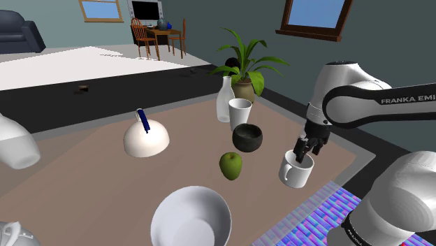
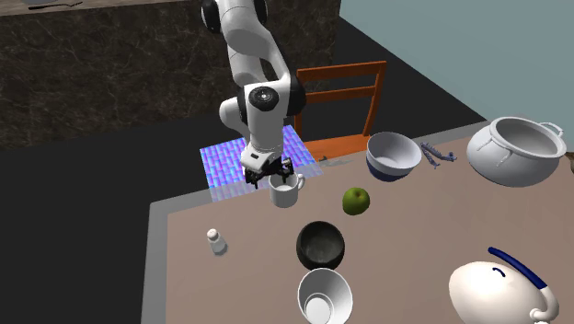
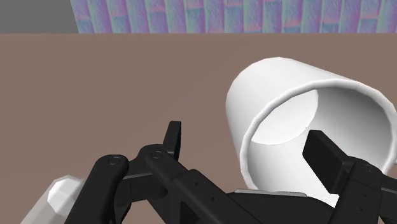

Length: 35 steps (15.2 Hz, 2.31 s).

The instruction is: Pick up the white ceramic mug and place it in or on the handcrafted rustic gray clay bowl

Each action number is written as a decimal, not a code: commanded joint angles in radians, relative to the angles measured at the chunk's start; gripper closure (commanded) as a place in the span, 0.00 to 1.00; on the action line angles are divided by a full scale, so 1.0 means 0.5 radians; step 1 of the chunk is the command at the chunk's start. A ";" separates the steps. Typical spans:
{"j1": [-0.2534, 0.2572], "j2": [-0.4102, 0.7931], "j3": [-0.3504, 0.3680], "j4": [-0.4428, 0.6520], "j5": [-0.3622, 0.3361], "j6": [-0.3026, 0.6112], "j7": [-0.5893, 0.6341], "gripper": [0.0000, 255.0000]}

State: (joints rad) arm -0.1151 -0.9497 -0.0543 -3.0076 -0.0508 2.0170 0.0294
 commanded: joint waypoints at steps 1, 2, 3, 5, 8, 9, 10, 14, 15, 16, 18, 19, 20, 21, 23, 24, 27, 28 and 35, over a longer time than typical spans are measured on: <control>0.000 0.005 0.000 -0.023 0.000 0.029 0.002 0.00; 0.000 0.005 0.000 -0.023 0.000 0.029 0.002 0.00; 0.001 0.005 0.000 -0.023 0.000 0.029 0.002 0.00; 0.001 0.005 0.000 -0.023 0.000 0.029 0.002 0.00; 0.000 0.005 0.000 -0.023 0.000 0.028 0.002 0.00; 0.000 0.005 0.000 -0.023 0.000 0.028 0.002 1.00; 0.000 0.005 0.000 -0.023 0.000 0.028 0.002 1.00; 0.000 0.005 0.000 -0.023 0.000 0.029 0.002 1.00; 0.000 0.005 0.000 -0.022 0.000 0.029 0.001 1.00; 0.000 0.005 0.000 -0.022 -0.001 0.029 0.001 1.00; 0.001 0.005 0.000 -0.023 0.000 0.029 0.002 1.00; 0.001 -0.011 0.002 -0.002 0.002 -0.008 0.002 1.00; 0.002 -0.026 0.003 0.019 0.003 -0.044 0.002 1.00; 0.003 -0.039 0.004 0.041 0.005 -0.079 0.002 1.00; 0.005 -0.063 0.007 0.086 0.008 -0.147 0.001 1.00; 0.005 -0.073 0.008 0.109 0.009 -0.181 0.001 1.00; 0.008 -0.098 0.012 0.179 0.013 -0.276 0.001 1.00; 0.008 -0.105 0.013 0.204 0.015 -0.307 0.001 1.00; 0.013 -0.129 0.021 0.382 0.024 -0.509 0.000 1.00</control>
State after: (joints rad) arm -0.1095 -1.0106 -0.0455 -2.8306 -0.0406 1.7798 0.0288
